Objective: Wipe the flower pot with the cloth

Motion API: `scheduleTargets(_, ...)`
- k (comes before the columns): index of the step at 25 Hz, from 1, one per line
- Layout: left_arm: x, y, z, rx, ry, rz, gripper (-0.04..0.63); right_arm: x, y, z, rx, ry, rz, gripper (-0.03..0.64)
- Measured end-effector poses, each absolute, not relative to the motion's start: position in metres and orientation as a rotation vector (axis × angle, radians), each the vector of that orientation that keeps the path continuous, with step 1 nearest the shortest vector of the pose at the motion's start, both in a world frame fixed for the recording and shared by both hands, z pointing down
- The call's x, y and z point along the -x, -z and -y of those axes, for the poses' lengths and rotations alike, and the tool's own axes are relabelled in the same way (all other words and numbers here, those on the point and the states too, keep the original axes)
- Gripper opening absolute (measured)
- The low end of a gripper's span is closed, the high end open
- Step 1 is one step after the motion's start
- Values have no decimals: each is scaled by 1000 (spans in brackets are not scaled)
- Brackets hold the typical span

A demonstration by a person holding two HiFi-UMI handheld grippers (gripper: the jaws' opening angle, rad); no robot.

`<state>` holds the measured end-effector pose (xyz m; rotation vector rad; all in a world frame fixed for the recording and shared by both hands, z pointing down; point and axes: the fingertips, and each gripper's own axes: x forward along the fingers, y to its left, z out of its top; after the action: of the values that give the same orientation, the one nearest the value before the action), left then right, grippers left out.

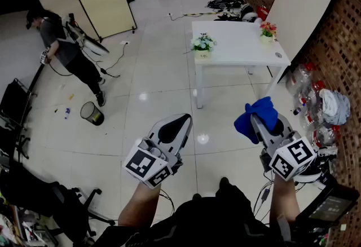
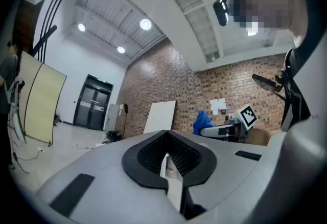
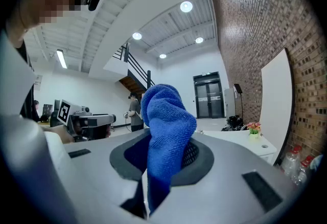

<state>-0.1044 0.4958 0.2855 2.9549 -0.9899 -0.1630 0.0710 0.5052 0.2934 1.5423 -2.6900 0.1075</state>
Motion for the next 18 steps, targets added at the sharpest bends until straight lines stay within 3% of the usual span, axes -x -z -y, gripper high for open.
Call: scheduleTargets(18,14,-278,-253,-2924,241,1151,5,-163,-277,-259,-1372,55,2767,71)
